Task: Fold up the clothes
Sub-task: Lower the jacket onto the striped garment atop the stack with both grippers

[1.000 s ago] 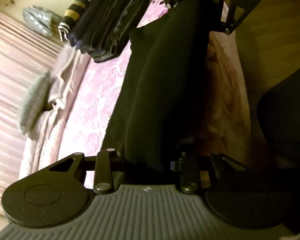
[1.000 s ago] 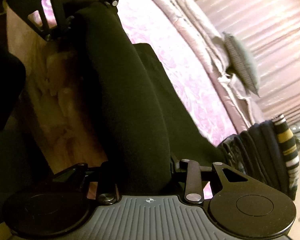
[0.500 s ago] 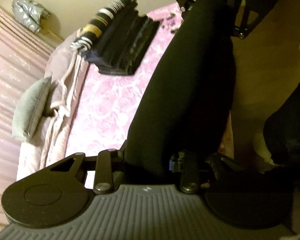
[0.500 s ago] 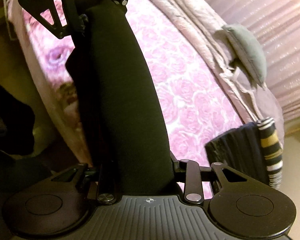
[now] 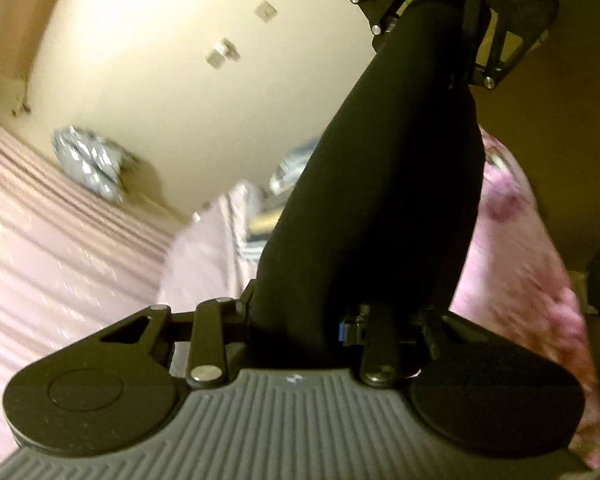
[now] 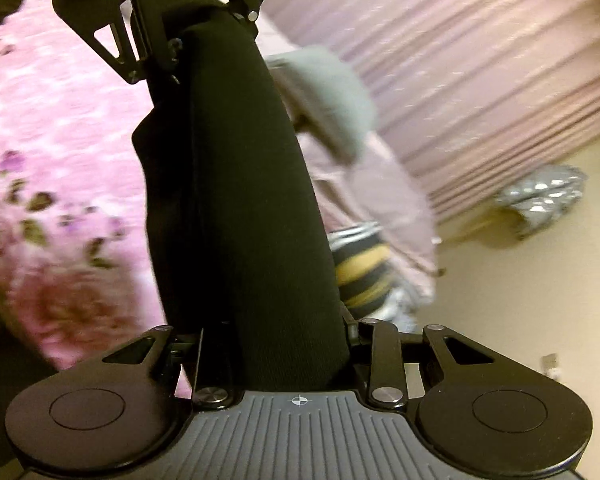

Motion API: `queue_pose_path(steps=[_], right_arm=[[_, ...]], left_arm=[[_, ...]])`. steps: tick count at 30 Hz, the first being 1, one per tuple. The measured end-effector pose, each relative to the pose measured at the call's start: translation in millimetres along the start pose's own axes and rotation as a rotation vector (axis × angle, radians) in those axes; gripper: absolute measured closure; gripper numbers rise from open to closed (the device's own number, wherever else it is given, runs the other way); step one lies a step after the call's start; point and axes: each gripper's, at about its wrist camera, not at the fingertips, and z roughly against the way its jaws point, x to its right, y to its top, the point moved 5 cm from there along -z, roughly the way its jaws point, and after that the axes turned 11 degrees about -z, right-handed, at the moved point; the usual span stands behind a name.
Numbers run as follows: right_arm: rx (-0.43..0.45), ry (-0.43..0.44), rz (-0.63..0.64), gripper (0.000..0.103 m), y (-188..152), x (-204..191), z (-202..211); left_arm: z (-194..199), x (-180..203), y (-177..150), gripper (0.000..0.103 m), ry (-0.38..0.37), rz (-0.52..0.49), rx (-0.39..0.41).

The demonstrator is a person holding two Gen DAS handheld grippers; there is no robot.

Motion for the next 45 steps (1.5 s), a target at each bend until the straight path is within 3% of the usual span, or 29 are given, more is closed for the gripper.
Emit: queue_pose_path(steps=[7, 13, 17, 20, 22, 25, 27, 30, 37, 42, 45], right_arm=[[0.104, -0.089, 0.04, 0.07, 9, 150, -60], [0.194, -0.104, 0.119, 0.07, 13, 269, -139], [0.287, -0.186, 0.158, 0.07, 12, 317, -183], [0.323, -0.22, 0.165, 0.07, -13, 310, -224], [0.282, -0.164, 0.163, 0.07, -44, 280, -262], [0.147, -0.01, 0.207, 0.07, -96, 215, -315], [0.087, 0.058, 0.213, 0.07, -116, 187, -328], [0.123, 0.041, 0.18, 0.068, -126, 176, -321], [0.076, 0.006, 0.218, 0.061, -128, 169, -303], [0.044, -0.014, 0.231, 0.06, -147, 149, -320], [0.037, -0.022, 0.263, 0.06, -140, 159, -333]], left_arm=[[-108, -99, 48, 0.072, 0.104, 0.01, 0.01], [-214, -173, 72, 0.071, 0.201, -0.006, -0.08], [-272, -204, 81, 0.071, 0.311, -0.056, -0.121], [-316, -174, 70, 0.071, 0.315, -0.106, -0.146], [-356, -124, 51, 0.071, 0.22, -0.101, -0.184], [-408, -37, 19, 0.07, -0.005, -0.086, -0.288], [-414, -1, 11, 0.072, 0.003, -0.096, -0.309], [-401, 2, 6, 0.071, 0.031, -0.052, -0.286], [-388, 8, 7, 0.07, 0.01, -0.127, -0.266], [-381, 20, -6, 0.073, 0.018, -0.089, -0.297], [-378, 10, -3, 0.075, 0.041, -0.108, -0.3]])
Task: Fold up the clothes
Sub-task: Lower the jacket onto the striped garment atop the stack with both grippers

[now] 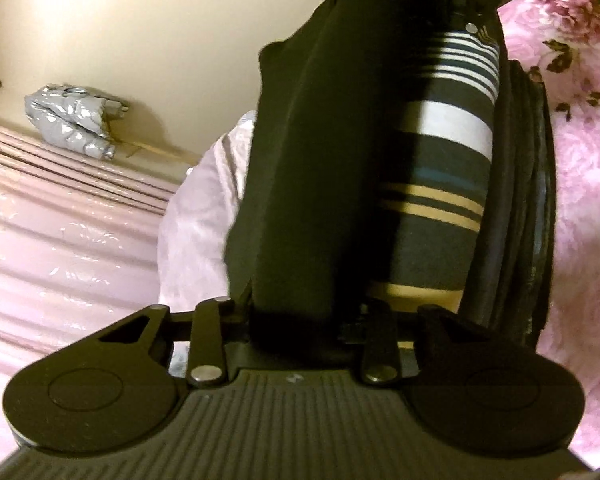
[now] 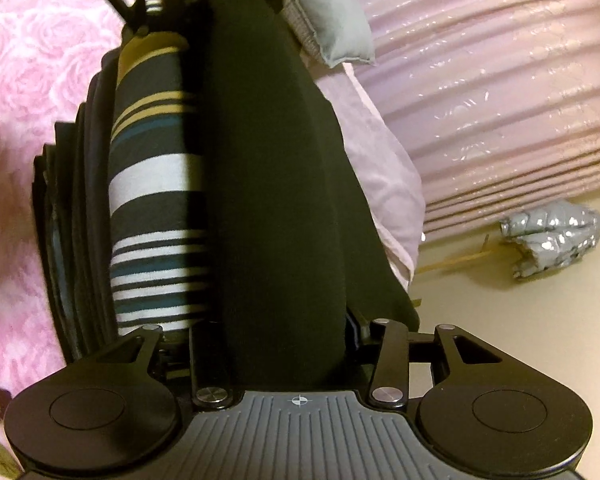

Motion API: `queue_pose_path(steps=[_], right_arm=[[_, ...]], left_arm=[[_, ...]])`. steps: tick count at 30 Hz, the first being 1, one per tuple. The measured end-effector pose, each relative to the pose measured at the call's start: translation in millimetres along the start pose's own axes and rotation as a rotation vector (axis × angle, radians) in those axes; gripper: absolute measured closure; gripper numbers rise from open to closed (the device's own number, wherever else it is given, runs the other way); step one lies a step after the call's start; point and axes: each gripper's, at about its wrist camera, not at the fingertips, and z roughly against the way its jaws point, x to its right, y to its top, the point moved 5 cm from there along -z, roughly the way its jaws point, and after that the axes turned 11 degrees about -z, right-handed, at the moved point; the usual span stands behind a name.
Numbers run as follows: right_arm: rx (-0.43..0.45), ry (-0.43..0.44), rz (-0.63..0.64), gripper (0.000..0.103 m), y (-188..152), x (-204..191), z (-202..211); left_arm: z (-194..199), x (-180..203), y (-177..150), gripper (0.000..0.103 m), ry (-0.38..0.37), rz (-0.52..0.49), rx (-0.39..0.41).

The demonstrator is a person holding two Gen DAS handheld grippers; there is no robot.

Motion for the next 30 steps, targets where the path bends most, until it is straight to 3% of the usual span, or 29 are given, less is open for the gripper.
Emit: queue_pose_path(steps=[1, 2, 3, 4, 10, 11, 13, 15, 18, 24, 27, 30], right_arm=[[0.0, -0.014, -0.004, 0.06, -1, 5, 2], [0.001, -0.032, -0.015, 0.052, -2, 10, 6], [0.002, -0.05, -0.025, 0.031, -4, 14, 10], [0.004, -0.07, -0.039, 0.022, -7, 17, 12], [-0.034, -0.026, -0.088, 0.022, -29, 10, 14], [-0.04, -0.022, -0.106, 0.023, -32, 10, 14], [-0.048, -0.011, -0.13, 0.04, -39, 11, 16], [-0.044, -0.001, -0.145, 0.05, -43, 9, 19], [-0.046, 0.021, -0.175, 0.062, -43, 7, 19], [-0.026, -0.006, -0.21, 0.066, -35, 32, 45], [-0.043, 0.027, -0.178, 0.066, -42, 12, 39], [-0.079, 0.02, -0.13, 0.065, -45, -14, 21]], left_arm=[[6, -3, 2, 0.075, 0.014, 0.01, 0.0], [11, -6, 4, 0.076, 0.026, 0.019, 0.0], [11, -4, 5, 0.076, 0.018, 0.022, -0.004], [11, -1, 6, 0.076, 0.01, 0.024, -0.007], [2, 16, 1, 0.075, 0.019, 0.001, -0.013], [4, 16, 0, 0.073, 0.023, -0.006, -0.009], [8, 15, -2, 0.069, 0.03, -0.019, -0.001], [10, 13, -5, 0.064, 0.031, -0.006, 0.0], [9, 12, -6, 0.072, 0.005, 0.046, -0.011], [44, 6, -3, 0.077, 0.039, 0.083, 0.025], [31, 29, -6, 0.077, 0.001, 0.068, -0.007], [23, 38, -7, 0.078, 0.028, 0.023, -0.026]])
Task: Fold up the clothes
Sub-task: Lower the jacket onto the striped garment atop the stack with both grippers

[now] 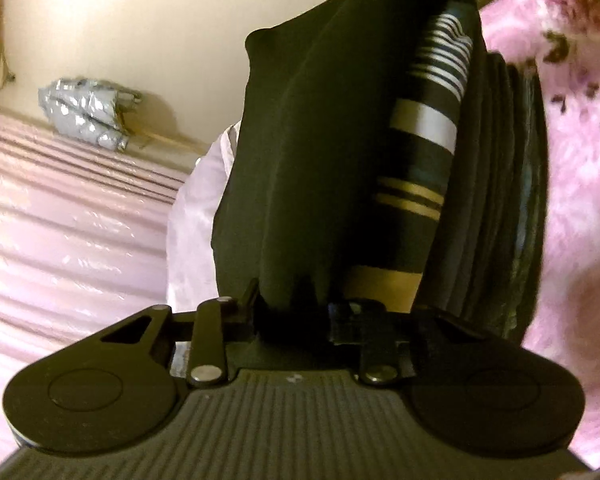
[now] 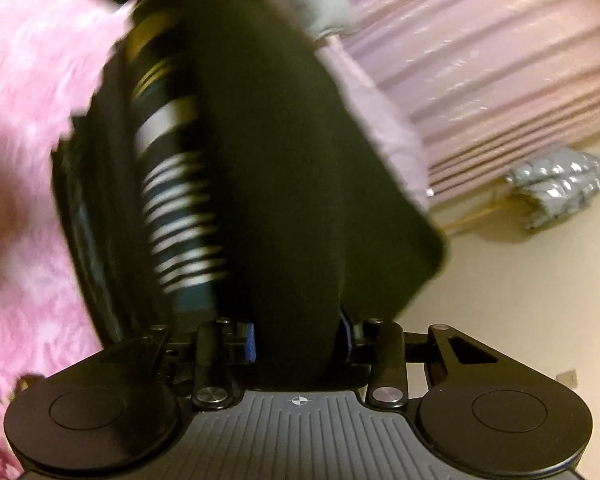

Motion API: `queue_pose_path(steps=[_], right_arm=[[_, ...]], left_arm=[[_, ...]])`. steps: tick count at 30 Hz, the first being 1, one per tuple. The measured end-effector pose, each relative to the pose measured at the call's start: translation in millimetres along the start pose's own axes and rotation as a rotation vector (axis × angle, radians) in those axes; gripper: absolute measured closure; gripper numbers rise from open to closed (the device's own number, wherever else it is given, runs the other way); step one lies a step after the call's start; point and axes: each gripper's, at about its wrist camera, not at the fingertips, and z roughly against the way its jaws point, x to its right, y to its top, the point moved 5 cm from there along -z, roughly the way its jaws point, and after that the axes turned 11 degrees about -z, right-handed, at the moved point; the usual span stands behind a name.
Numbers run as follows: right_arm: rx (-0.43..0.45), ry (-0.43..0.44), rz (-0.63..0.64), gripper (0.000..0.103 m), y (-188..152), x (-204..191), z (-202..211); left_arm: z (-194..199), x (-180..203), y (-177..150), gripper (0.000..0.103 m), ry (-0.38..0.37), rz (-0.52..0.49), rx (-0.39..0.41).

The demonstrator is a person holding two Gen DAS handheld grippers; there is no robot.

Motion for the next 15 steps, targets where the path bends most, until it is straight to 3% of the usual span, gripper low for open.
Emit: queue_pose_path(steps=[3, 9, 15], right_arm=[[-0.007, -0.001, -0.067, 0.065, 3, 6, 5], [-0.022, -0.01, -0.066, 0.065, -4, -2, 14], [-0.032, -0.028, -0.056, 0.059, -2, -4, 13]], left_arm=[[2, -5, -3, 0.076, -0.011, 0.009, 0.005], [21, 4, -7, 0.075, -0.035, 0.001, 0.034], [9, -4, -7, 0.077, -0.039, 0.008, 0.045]])
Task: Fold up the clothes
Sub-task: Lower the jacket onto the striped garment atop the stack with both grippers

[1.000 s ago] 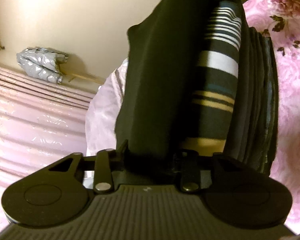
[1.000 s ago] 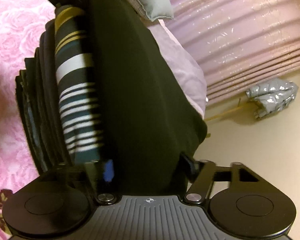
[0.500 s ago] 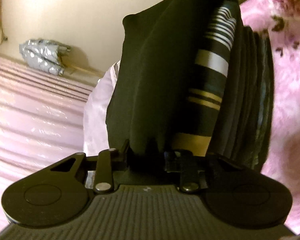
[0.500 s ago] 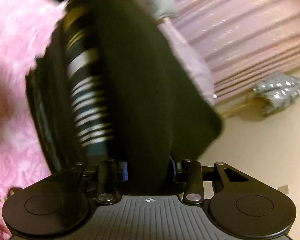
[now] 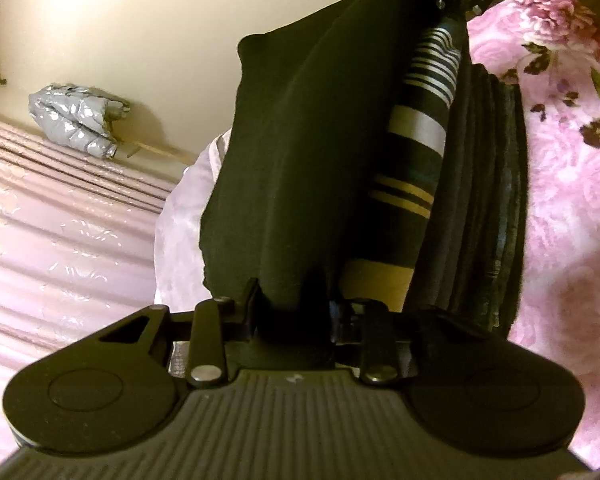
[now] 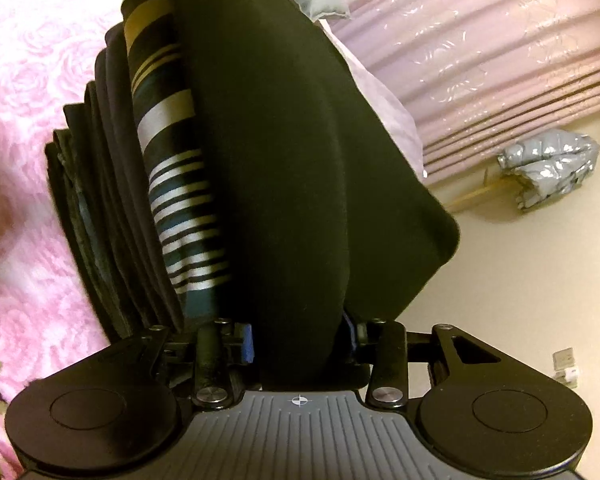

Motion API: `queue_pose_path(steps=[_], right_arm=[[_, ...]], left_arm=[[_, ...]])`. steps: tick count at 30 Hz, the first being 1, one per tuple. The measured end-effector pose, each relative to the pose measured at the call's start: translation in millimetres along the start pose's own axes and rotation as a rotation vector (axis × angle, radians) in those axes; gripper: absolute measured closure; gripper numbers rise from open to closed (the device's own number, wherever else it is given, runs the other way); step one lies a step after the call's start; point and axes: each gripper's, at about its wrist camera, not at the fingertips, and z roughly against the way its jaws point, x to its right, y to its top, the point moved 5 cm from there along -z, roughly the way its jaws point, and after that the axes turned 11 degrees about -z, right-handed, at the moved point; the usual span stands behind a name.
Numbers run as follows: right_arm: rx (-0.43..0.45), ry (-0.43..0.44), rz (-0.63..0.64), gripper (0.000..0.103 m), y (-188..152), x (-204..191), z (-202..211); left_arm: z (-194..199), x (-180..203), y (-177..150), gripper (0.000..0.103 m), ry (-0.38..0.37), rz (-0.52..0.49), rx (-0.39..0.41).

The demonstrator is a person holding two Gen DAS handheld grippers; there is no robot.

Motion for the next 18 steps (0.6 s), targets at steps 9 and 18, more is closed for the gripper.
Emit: queue_pose_path(steps=[9, 18], right_arm=[[0.018, 0.161, -0.264, 0.052, 45, 36, 50], [-0.019, 0.39, -0.79, 0.052, 90, 87, 8]], left_arm=[[4, 12, -4, 0.077, 0.03, 0.012, -0.002], [7, 15, -6, 0.077, 0.027, 0.0, 0.011]])
